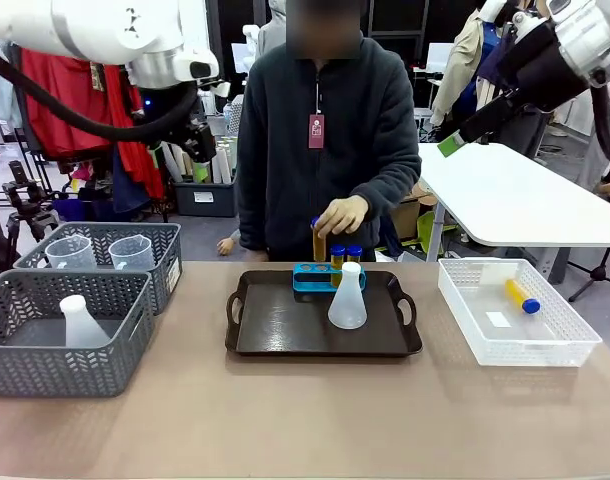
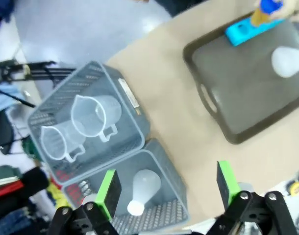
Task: Prepare the laboratory tools.
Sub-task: Pick up one Large Measuring Cup and place it on the Handle tray.
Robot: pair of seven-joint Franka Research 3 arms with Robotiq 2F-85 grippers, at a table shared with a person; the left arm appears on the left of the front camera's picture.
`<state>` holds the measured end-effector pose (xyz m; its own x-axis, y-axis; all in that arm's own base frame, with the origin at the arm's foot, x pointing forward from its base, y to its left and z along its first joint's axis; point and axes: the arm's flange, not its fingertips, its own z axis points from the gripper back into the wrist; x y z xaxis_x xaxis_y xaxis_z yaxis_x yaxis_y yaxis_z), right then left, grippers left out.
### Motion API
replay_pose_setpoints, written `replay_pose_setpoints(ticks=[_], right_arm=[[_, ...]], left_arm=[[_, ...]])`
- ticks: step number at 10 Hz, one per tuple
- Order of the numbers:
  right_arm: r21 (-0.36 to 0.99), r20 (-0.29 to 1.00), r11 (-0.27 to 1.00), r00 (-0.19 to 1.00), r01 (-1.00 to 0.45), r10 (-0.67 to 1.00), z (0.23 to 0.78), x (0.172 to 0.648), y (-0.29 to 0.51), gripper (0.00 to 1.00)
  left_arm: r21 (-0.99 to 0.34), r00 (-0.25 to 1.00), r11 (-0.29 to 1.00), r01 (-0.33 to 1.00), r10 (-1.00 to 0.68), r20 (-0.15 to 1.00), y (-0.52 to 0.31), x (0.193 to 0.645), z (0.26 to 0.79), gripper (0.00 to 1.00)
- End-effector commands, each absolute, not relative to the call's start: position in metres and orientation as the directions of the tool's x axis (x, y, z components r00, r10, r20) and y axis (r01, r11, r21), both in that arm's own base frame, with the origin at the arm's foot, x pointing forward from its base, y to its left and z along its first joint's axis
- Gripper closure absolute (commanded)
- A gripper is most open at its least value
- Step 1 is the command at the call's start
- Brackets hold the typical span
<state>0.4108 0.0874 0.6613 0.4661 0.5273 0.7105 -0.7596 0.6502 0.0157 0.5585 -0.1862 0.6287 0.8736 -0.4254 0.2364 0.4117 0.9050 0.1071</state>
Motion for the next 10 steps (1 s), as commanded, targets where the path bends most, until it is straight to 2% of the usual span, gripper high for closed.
replay_pose_setpoints(ticks=[1, 4, 9, 10], right_arm=[[0.029, 0.724, 0.641, 0.458, -0.767, 0.516, 0.66, 0.411, 0.087, 0.0], [0.029, 0.724, 0.641, 0.458, -0.767, 0.516, 0.66, 0.411, 0.087, 0.0], [0.029, 0.724, 0.641, 0.458, -0.767, 0.516, 0.66, 0.411, 0.087, 0.0], [0.029, 0.724, 0.641, 0.458, -0.767, 0.516, 0.66, 0.411, 0.087, 0.0]], left_arm=[[0.033, 0.917, 0.954, 0.298, -0.296, 0.268, -0.171, 0.568, 0.611, 0.0], [0.045, 0.958, 0.985, 0.169, -0.175, 0.228, -0.133, 0.583, 0.567, 0.0], [0.013, 0.979, 0.999, -0.033, 0.029, 0.204, -0.074, 0.57, 0.501, 0.0], [-0.004, 0.981, 0.999, -0.041, 0.041, 0.191, -0.062, 0.572, 0.495, 0.0]])
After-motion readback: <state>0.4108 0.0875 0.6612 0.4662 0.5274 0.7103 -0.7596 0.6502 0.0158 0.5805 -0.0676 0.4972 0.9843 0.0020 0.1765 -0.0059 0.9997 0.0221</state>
